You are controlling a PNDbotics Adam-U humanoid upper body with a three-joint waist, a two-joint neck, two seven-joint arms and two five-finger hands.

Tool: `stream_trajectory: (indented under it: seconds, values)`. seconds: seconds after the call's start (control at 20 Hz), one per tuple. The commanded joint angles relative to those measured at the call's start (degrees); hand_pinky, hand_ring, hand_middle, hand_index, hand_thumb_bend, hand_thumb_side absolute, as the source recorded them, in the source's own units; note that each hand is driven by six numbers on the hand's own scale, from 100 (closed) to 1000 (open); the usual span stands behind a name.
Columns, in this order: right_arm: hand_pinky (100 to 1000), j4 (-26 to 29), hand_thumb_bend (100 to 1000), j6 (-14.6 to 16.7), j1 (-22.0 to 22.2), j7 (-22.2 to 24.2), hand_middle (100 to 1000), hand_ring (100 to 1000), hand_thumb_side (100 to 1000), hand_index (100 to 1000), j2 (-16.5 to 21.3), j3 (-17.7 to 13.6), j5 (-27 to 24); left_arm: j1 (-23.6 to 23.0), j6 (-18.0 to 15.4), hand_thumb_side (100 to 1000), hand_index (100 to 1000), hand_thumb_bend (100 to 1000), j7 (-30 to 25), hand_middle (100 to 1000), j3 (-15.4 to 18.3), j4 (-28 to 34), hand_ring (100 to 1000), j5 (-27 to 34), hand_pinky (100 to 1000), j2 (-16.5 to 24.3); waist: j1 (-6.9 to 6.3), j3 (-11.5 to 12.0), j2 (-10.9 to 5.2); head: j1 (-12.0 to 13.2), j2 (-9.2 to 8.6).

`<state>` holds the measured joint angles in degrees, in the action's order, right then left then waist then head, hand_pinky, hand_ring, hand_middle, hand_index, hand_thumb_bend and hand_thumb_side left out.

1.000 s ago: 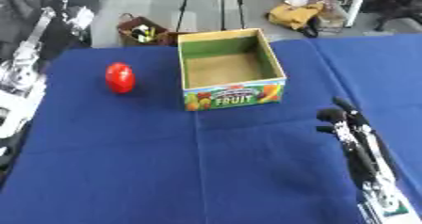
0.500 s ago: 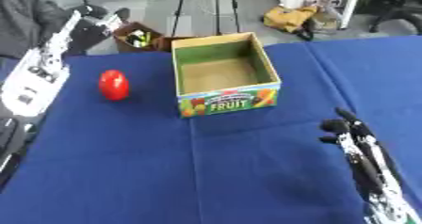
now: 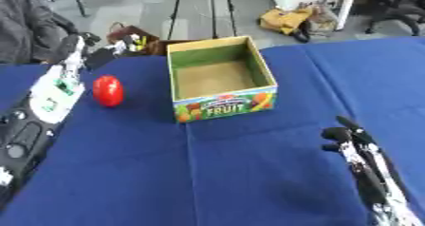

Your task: Pick up objects on the table and place them in the box.

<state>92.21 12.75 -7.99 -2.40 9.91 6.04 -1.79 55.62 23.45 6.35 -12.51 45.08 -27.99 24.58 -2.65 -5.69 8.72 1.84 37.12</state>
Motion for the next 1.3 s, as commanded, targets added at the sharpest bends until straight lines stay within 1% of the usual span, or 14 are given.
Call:
stream_trajectory:
  seconds: [0.05, 0.25, 0.4, 0.65, 0.85, 1.05, 1.1, 1.15, 1.3]
  values:
    - [683, 0.55, 139, 0.14, -0.28, 0.18, 680, 769, 652, 918, 0.85, 0.06, 0.41, 2.2, -2.05, 779, 832, 635, 1.06, 760, 0.13, -3.9, 723, -3.01, 666, 0.42, 0.14, -0.03, -0.86, 0.16, -0.63]
    - [683, 0.47, 139, 0.14, -0.24, 0.18, 680, 769, 652, 918, 0.79, 0.03, 0.37, 3.16, -5.19, 777, 831, 632, 2.14, 758, 1.11, -9.17, 722, -6.68, 666, -0.17, 0.08, -0.01, -0.97, 0.11, -0.54]
    - [683, 0.43, 138, 0.16, -0.24, 0.18, 680, 769, 653, 918, 0.76, -0.01, 0.36, 3.4, -6.38, 776, 831, 629, 2.03, 755, 2.34, -10.56, 719, -9.93, 665, -0.49, 0.06, -0.04, -1.0, 0.11, -0.54]
    - [683, 0.4, 137, 0.17, -0.22, 0.16, 680, 769, 653, 918, 0.71, -0.07, 0.36, 3.27, -6.78, 776, 831, 625, 0.21, 754, 4.64, -10.55, 716, -15.53, 663, -1.03, 0.11, -0.03, -1.03, 0.03, -0.52]
    - [683, 0.39, 137, 0.16, -0.2, 0.17, 680, 769, 653, 918, 0.66, -0.1, 0.36, 3.05, -6.92, 775, 830, 628, -2.31, 750, 6.51, -10.36, 703, -19.63, 650, -1.56, 0.2, 0.01, -1.0, -0.06, -0.58]
    - [683, 0.39, 136, 0.16, -0.18, 0.16, 680, 770, 654, 918, 0.57, -0.15, 0.38, 2.61, -6.95, 746, 828, 638, -4.25, 744, 8.67, -9.72, 688, -23.92, 625, -2.2, 0.33, 0.01, -0.91, -0.2, -0.68]
    - [683, 0.39, 136, 0.17, -0.18, 0.17, 680, 770, 654, 918, 0.54, -0.15, 0.39, 2.44, -6.89, 718, 825, 680, -4.67, 741, 9.19, -9.69, 682, -25.0, 602, -2.42, 0.37, -0.01, -0.86, -0.22, -0.7]
    - [683, 0.4, 135, 0.17, -0.17, 0.18, 680, 770, 654, 918, 0.52, -0.15, 0.39, 2.31, -6.81, 705, 822, 705, -5.12, 739, 9.68, -9.67, 681, -26.11, 597, -2.63, 0.4, -0.02, -0.82, -0.23, -0.7]
    - [683, 0.41, 135, 0.17, -0.16, 0.2, 680, 770, 654, 918, 0.47, -0.16, 0.44, 2.07, -6.46, 679, 818, 709, -6.1, 734, 10.87, -9.41, 677, -29.42, 591, -3.12, 0.48, -0.07, -0.67, -0.29, -0.69]
